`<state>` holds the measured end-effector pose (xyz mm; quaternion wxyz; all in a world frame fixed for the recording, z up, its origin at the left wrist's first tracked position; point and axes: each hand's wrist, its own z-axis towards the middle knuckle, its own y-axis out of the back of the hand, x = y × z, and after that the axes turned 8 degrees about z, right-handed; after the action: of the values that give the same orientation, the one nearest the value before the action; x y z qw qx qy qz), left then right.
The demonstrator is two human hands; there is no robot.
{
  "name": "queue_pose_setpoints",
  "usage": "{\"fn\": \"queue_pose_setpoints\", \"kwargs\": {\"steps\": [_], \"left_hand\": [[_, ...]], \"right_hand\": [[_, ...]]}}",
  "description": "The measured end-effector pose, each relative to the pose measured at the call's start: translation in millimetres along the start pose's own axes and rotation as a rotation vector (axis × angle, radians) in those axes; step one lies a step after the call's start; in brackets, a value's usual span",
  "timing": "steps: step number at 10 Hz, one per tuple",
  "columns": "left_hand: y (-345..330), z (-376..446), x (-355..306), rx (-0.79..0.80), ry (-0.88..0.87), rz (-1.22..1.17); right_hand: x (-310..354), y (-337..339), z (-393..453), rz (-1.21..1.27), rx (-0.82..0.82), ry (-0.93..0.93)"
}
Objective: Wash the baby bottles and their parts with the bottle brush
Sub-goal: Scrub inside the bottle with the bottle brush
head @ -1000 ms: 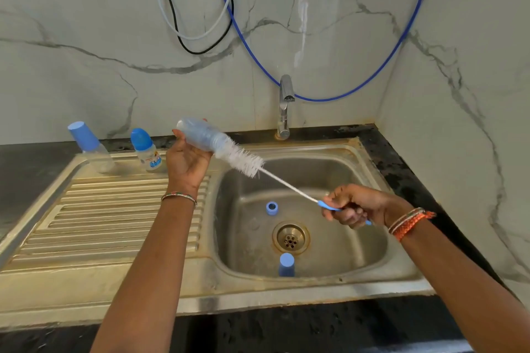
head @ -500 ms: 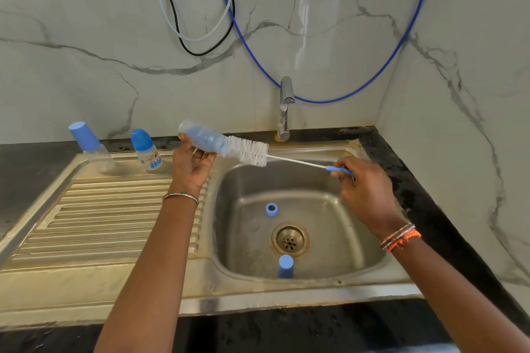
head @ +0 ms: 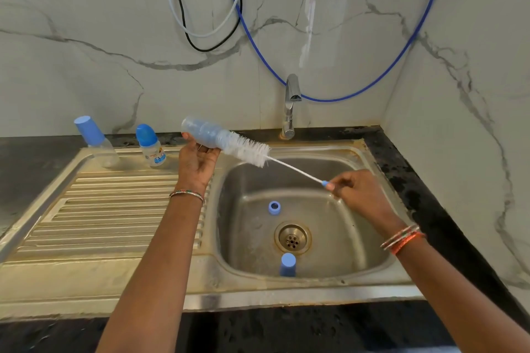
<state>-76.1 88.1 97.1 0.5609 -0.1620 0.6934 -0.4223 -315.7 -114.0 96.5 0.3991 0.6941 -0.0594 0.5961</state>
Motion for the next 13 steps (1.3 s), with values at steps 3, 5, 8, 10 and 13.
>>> {"fn": "queue_pose_setpoints", "kwargs": {"steps": [3,5,8,10,13], "left_hand": [[11.3,1.0,-5.6,-0.061,0.088,-0.033],[6.0,5.9,-10.8,-0.071,0.065,0.094],[9.3,2.5,-11.3,0.203,0.012,-0.095],[13.6,7.3,-15.0,0.161,-0.015,-0.129],[10.4,-3.8,-15.5,0.15,0.016,-0.105]], "right_hand": [[5.8,1.4,-5.0,0.18,0.387,-0.145],[-1.2,-2.2,-7.2,-0.235,-0.044,0.298],[21.5,-1.8,-19.7,0.568,0.618,-0.608],[2.4,-16.0,-21.6,-0.402,-0.248,0.485],[15.2,-3.7,-16.6,0.624,0.754,-0.661]]}}
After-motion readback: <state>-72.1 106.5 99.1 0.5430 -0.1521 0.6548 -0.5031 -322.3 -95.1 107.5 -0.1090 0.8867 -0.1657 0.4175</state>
